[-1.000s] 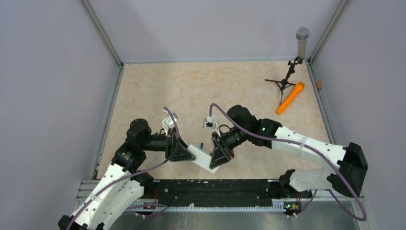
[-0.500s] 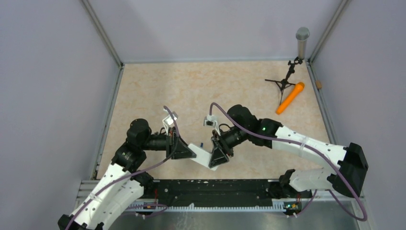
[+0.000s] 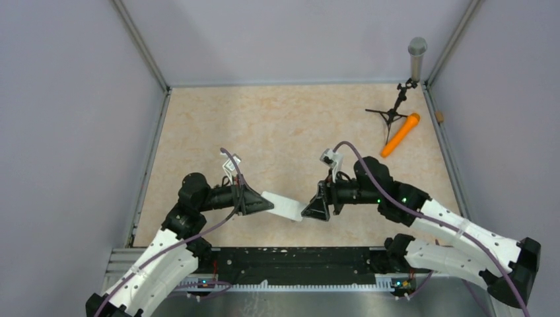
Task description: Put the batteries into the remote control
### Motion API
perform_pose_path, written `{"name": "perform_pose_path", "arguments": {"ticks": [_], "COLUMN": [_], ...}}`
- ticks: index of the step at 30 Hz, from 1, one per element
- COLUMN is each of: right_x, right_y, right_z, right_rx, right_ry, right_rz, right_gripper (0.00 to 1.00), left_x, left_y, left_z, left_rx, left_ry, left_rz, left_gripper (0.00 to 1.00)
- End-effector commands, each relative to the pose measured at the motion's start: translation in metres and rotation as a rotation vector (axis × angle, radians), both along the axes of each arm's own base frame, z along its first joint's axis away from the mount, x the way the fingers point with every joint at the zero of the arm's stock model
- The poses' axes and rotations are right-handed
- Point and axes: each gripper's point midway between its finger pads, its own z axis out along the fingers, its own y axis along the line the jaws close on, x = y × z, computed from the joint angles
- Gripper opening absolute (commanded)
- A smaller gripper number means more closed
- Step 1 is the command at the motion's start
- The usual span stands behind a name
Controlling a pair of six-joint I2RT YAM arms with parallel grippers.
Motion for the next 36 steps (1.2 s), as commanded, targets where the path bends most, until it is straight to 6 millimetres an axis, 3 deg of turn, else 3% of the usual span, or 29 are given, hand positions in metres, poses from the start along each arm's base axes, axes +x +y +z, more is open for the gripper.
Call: {"name": "perform_pose_path", "arguments": {"ticks": [1,8,17,24,36], "right_x": [0.021,0.029,0.029,0.023,0.019], "right_y": [-0.01,-0.022,-0.012,0.003,0.015], "right_z": [0.011,0.001,-0.004,0.011,0.023], "right_rx": [0.079,0.124,0.242,0.374,0.449], "right_ry": [-0.018,0.018,0.07,0.097,0.123], "right_rz": [-0.195,-0.321,-0.329,-0.258,-0.201], "right_gripper": [0.66,0.66,0.66,0.64,0.59], "left_x": [0.009,0.012,0.008,0.008,0.009], "left_y": [-0.001,0.0,0.001,0.001,0.001], "left_z": [0.016,0.013,0.017,0.014,0.007], "left_rx": [-0.111,-0.194,-0.252,-0.261,-0.254], "left_ry": [-0.045,-0.011,0.021,0.041,0.061], "left_rz": [0.064,0.104,0.093,0.092,0.101], "left_gripper": [0.0,0.0,0.0,0.0,0.0]}}
